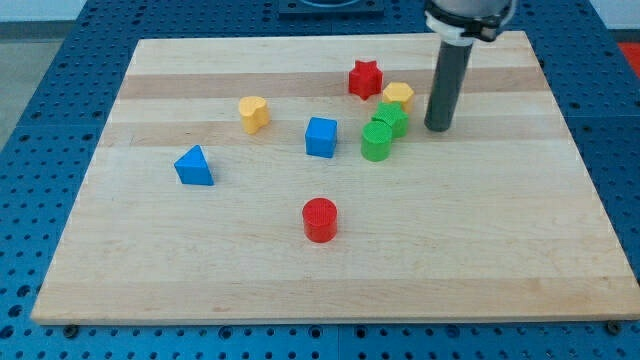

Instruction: Move your arm to the top of the blue cube

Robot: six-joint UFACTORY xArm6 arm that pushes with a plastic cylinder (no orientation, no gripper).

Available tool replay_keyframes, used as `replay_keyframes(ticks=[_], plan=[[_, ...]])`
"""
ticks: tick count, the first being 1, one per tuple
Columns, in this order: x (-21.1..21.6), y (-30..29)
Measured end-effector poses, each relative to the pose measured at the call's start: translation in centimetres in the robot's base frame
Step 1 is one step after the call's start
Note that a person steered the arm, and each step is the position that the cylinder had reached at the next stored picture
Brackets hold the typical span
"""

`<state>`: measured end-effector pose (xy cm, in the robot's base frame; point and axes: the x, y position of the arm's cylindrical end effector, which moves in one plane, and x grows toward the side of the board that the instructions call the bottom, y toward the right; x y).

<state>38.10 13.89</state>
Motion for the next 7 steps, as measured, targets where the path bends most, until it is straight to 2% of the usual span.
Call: replay_keyframes(ticks=[3, 7], plan=[[8.1, -0.9], [8.7, -1.8]])
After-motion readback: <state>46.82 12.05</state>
